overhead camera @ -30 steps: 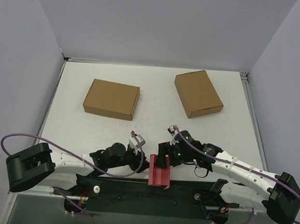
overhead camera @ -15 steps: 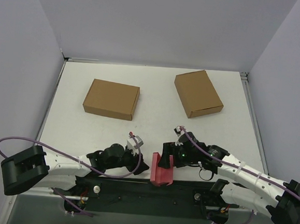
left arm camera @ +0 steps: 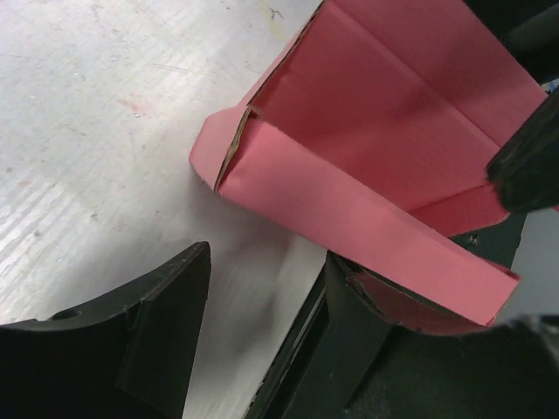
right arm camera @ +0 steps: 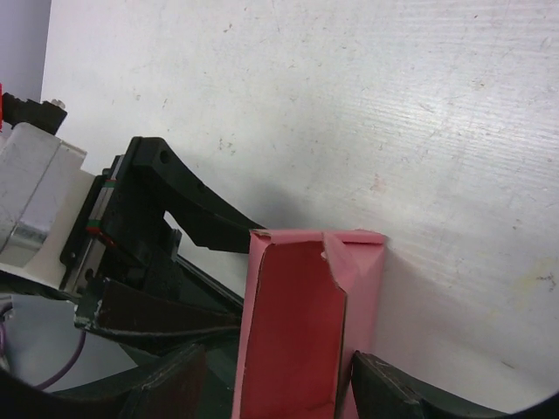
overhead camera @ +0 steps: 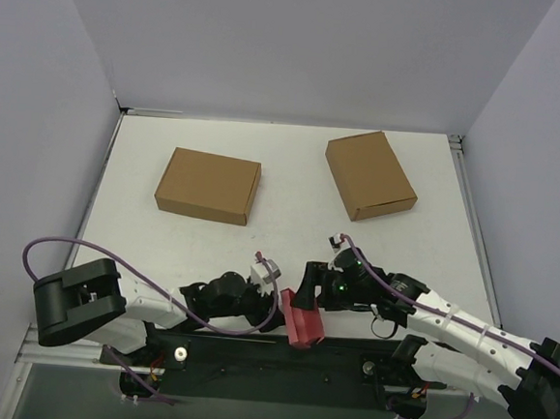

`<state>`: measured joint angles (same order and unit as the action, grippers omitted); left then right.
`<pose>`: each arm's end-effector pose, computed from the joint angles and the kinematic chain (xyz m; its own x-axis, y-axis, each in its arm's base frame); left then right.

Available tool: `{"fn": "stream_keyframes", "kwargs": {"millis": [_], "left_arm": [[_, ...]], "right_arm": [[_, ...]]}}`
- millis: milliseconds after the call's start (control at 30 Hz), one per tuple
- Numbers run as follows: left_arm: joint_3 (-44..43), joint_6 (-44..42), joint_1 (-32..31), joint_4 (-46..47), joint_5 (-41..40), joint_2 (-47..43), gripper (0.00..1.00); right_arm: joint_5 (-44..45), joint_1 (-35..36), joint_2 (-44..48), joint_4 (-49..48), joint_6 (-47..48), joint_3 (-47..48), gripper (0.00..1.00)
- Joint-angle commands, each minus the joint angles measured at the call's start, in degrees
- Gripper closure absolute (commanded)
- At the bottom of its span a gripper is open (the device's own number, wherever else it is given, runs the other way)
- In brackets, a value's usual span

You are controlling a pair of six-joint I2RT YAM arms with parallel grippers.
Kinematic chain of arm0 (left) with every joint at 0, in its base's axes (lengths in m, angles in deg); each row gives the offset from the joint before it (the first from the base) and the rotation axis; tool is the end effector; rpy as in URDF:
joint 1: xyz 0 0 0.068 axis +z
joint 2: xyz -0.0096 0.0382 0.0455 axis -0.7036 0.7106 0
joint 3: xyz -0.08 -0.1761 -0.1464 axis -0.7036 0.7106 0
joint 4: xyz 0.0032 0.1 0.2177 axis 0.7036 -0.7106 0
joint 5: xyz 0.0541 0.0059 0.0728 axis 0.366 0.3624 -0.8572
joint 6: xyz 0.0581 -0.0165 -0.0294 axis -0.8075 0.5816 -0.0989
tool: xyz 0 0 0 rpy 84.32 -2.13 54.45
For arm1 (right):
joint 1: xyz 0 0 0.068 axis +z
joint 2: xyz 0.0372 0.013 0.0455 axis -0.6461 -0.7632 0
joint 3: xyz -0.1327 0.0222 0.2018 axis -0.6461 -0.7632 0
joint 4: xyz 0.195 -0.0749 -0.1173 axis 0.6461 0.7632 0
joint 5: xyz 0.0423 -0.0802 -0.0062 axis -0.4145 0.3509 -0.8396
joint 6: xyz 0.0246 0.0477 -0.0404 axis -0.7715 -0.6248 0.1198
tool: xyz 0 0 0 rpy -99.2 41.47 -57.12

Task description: Fold the paper box

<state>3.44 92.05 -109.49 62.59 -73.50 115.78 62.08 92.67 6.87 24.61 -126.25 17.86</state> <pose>0.0961 -0.2158 0.1152 -0.6336 0.1616 -0.7566 0.7144 0.4975 -0.4920 0.1199 0.1790 0.2079 -0.8750 -0.0018 -0.4840 -0.3895 0.5963 0.7019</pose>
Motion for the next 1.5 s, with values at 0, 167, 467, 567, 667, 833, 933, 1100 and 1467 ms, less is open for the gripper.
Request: {"fn": "stream_keyframes", "kwargs": {"millis": [0,167,467,567,667,833,933,1100,1467], "left_arm": [[-3.2,0.9,-1.6,6.3,0.4,2.2,0.36],[-4.7,0.8,-3.0,5.4,-1.7,2.8,0.36],[-3.6,0.6,-3.0,4.4,-3.0,1.5,0.36],[-3.1,0.2,-2.7,3.7,-3.7,0.9,0.36],[-3.2,-0.6,-2.6,3.3,-3.8,1.0,0.36],[-3.7,-0.9,-2.1,3.4,-3.8,1.6,0.36],[-4.7,-1.2,-2.1,3.9,-3.1,2.5,0.36],[-7.0,-1.8,-2.2,4.4,-1.7,5.0,0.36],[-8.6,-2.0,-2.2,6.2,-0.7,7.2,0.36]], "right_arm": [[1.1,2.0,-2.3,-4.1,-2.5,-0.6,0.34],[3.5,5.7,-5.6,-3.7,-2.4,1.6,0.34],[10.0,10.5,-10.9,4.2,2.1,6.2,0.43],[10.6,11.6,-11.0,5.5,3.6,6.4,0.44],[10.6,12.0,-9.4,6.0,4.2,5.8,0.44],[9.9,12.0,-3.4,6.3,5.2,3.7,0.36],[8.8,12.0,-2.0,6.3,5.6,3.1,0.33],[7.7,12.3,-4.1,6.5,5.5,2.7,0.33],[10.0,15.5,-10.0,8.2,5.4,5.5,0.32]]}}
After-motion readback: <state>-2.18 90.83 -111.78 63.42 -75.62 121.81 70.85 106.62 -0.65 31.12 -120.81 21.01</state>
